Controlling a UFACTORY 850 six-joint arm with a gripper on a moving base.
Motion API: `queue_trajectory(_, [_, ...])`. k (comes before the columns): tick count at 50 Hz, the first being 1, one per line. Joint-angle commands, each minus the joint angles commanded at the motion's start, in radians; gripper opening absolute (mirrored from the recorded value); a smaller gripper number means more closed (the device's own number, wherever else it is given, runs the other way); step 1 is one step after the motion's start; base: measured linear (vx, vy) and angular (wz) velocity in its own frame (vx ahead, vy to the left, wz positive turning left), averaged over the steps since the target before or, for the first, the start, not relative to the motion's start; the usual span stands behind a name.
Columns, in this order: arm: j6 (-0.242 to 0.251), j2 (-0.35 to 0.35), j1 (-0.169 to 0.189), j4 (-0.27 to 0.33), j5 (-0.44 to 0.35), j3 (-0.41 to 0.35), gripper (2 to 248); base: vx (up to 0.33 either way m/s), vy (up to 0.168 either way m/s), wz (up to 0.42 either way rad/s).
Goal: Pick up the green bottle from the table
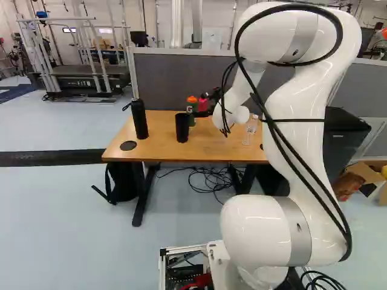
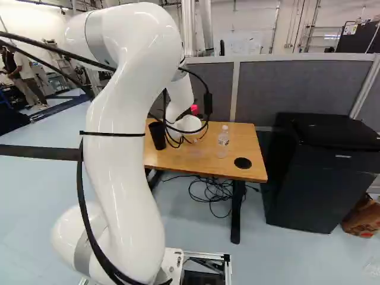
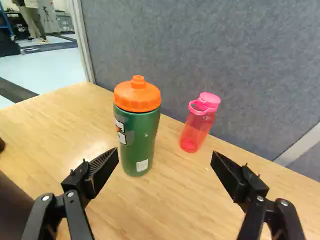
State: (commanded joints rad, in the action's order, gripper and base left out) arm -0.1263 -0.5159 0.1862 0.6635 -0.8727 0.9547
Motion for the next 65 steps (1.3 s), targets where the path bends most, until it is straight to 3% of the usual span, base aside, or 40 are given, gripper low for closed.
queue_trajectory(11, [-0.023, -0.047, 0.006, 0.095, 0.0, 0.064, 247, 0.0, 0.0, 0.0])
queue_trajectory(30, [-0.267, -0.129, 0.014, 0.264, 0.0, 0.179, 247, 0.0, 0.0, 0.0])
queue_trajectory(34, [-0.3, -0.146, 0.014, 0.301, 0.0, 0.203, 247, 0.0, 0.0, 0.0])
queue_trajectory(57, [-0.323, -0.243, 0.007, 0.534, 0.0, 0.347, 247, 0.0, 0.0, 0.0])
queue_trajectory(65, [-0.323, -0.276, 0.002, 0.569, 0.0, 0.396, 247, 0.0, 0.0, 0.0])
